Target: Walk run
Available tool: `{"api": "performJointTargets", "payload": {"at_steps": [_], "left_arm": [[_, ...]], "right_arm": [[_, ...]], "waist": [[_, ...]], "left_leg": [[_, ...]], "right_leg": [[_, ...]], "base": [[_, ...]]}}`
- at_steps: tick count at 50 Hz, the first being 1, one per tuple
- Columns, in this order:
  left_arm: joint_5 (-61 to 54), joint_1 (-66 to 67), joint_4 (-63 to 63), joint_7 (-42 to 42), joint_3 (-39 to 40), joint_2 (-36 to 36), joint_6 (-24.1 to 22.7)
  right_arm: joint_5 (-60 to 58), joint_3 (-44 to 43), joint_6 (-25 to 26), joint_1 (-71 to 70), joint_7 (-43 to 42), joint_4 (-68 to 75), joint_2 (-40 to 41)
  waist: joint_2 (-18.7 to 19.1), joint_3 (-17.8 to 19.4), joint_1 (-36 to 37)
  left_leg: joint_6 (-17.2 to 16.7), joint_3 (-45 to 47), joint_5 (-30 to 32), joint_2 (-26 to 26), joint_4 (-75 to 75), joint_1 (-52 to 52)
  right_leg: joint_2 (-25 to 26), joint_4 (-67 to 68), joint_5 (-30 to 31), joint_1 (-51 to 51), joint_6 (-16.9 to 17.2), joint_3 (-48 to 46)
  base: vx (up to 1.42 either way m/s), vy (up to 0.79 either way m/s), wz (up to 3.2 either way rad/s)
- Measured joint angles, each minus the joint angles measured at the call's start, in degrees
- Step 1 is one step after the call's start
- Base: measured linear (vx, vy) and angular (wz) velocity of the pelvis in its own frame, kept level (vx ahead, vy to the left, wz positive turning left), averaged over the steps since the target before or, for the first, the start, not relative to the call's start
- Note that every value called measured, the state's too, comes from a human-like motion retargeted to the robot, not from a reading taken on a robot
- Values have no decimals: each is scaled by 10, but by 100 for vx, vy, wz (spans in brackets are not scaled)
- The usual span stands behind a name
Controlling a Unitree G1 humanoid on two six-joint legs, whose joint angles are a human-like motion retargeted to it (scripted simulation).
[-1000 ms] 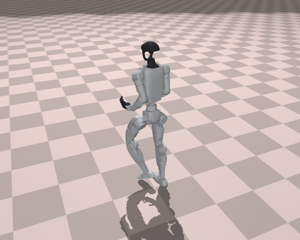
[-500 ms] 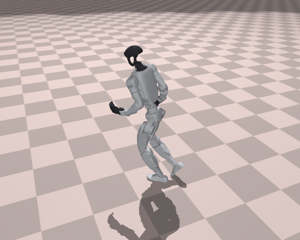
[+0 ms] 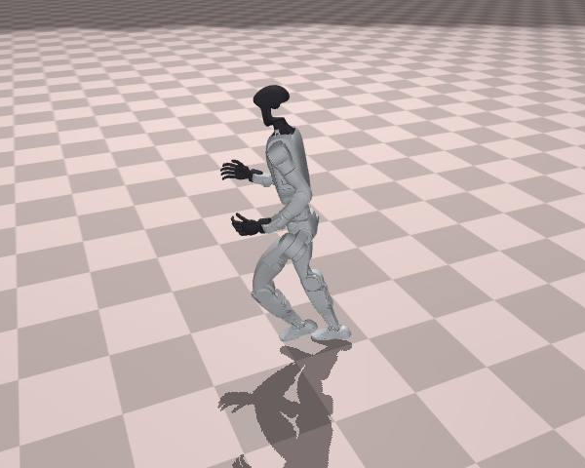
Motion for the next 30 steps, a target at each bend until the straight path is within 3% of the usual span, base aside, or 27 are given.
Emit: {"api": "performJointTargets", "payload": {"at_steps": [3,5,7,8,10,12,13,15,17,18,20,22,25,27,28,30], "left_arm": [[21,-4,39,5,-5,4,-2],[44,-19,56,22,-2,4,-5],[67,-45,46,46,12,7,-5],[77,-59,35,59,18,9,-7],[89,-90,4,88,26,11,-5],[90,-106,-24,111,15,14,-5],[85,-124,-25,112,9,11,-9],[55,-187,-6,91,31,9,1],[31,-211,9,95,-23,2,11],[24,-210,8,103,-48,3,8],[14,-196,9,97,-76,0,2],[10,-167,11,76,-82,1,-3],[9,-122,7,50,-82,8,-9],[8,-104,1,39,-71,16,-8],[9,-99,-3,36,-65,19,-6],[14,-91,-17,38,-62,22,0]], "right_arm": [[5,-10,6,30,16,-19,2],[-16,-31,16,66,32,-23,19],[-63,-43,27,97,30,-9,47],[-86,-44,30,110,20,7,59],[-123,-33,30,128,-8,60,80],[-148,-22,26,177,7,132,104],[-153,-23,29,210,24,167,110],[-135,-13,39,261,71,210,108],[-116,-40,39,325,102,215,107],[-118,-49,35,355,103,207,111],[-140,-81,22,402,89,183,115],[-172,-107,16,419,64,164,114],[-187,-128,20,407,40,129,101],[-173,-124,22,369,26,100,88],[-162,-118,21,343,15,87,79],[-143,-110,17,283,-12,63,57]], "waist": [[-34,-14,69],[-55,-16,88],[-66,-9,75],[-68,-3,53],[-80,9,20],[-36,11,-10],[-14,15,-12],[25,19,-82],[17,-8,-56],[4,-14,-61],[19,-24,-125],[49,-30,-189],[74,-18,-251],[65,-1,-262],[56,10,-246],[6,27,-238]], "left_leg": [[21,68,-23,-1,-228,-48],[6,111,-34,6,-396,-34],[9,130,-26,23,-458,-16],[30,135,-25,24,-459,3],[109,64,-69,19,-390,29],[109,-24,-181,47,-251,51],[109,-82,-212,46,-207,55],[109,-126,-271,53,-173,110],[109,-87,-270,35,-235,201],[109,-84,-240,7,-289,248],[92,-134,-141,-29,-387,331],[40,-184,30,-19,-464,403],[-45,-233,301,13,-501,475],[-59,-177,368,37,-456,500],[-60,-166,368,28,-381,496],[-69,-207,368,-68,-281,496]], "right_leg": [[12,-99,264,96,89,9],[11,-134,423,148,166,-5],[22,-19,429,139,167,-82],[39,44,429,135,167,-71],[82,101,429,140,163,-19],[142,156,415,126,100,-67],[134,228,374,96,56,-104],[157,358,255,-29,34,-110],[75,367,184,-107,-28,-87],[16,359,157,-152,-44,-84],[-88,305,121,-233,-23,-105],[-103,162,114,-270,-2,-117],[-77,-68,83,-267,57,-15],[-99,-126,54,-248,81,-9],[-96,-120,42,-236,61,-27],[-119,-87,89,-218,59,-13]], "base": [[215,-9,8],[203,-26,56],[181,-65,122],[190,-78,178],[236,-86,162],[288,-14,130],[245,15,173],[223,-5,242],[223,-14,114],[206,0,166],[194,1,300],[228,-41,280],[197,-54,162],[208,-82,29],[194,-78,-35],[168,-62,11]]}}
